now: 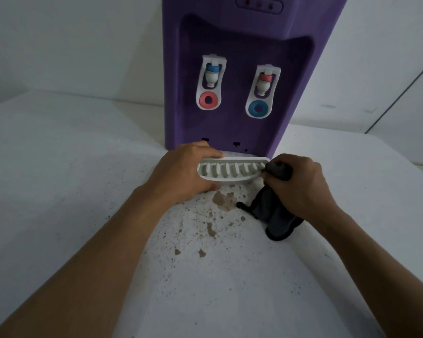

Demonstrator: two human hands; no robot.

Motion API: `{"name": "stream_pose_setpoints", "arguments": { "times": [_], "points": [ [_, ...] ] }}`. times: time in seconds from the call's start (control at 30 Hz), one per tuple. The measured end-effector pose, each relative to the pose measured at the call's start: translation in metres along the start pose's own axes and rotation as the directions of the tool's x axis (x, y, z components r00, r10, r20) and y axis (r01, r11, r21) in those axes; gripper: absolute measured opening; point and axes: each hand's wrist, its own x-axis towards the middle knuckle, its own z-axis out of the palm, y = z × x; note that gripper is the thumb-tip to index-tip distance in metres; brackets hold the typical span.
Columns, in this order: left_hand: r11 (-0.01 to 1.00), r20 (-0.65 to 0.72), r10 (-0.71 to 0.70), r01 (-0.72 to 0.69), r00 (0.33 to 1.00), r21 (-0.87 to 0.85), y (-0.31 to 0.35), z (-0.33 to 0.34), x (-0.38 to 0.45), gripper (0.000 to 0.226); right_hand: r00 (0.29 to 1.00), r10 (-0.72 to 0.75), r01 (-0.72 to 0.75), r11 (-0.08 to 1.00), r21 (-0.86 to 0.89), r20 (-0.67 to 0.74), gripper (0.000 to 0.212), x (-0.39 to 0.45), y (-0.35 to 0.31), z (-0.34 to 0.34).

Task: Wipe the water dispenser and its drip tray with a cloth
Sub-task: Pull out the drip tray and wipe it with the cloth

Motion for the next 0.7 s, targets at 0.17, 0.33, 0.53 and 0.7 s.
{"name": "stream_pose_setpoints", "arguments": {
  "times": [0.17,0.33,0.53,0.7],
  "points": [
    [1.0,-0.003,0.008,-0.008,1.0,0.0,-0.002,0.001,0.0,0.068,0.967,-0.183,0.17,0.982,0.088,0.177,0.01,-0.01,-0.017,0.01],
    [1.0,0.003,0.002,-0.002,1.0,-0.002,-0.002,0.001,0.0,0.071,0.993,0.057,-0.067,0.993,0.097,0.099,0.005,0.013,-0.006,-0.015],
    [0.999,-0.005,0.025,-0.025,1.0,0.027,0.0,0.001,0.001,0.07,0.975,0.188,-0.191,0.982,0.011,0.123,0.017,0.052,0.0,-0.035],
    [0.999,-0.008,0.041,-0.04,0.999,0.025,0.003,0.0,0.001,0.067,0.976,0.107,-0.075,0.982,-0.173,0.187,0.026,0.063,-0.011,-0.026]
  ]
}}
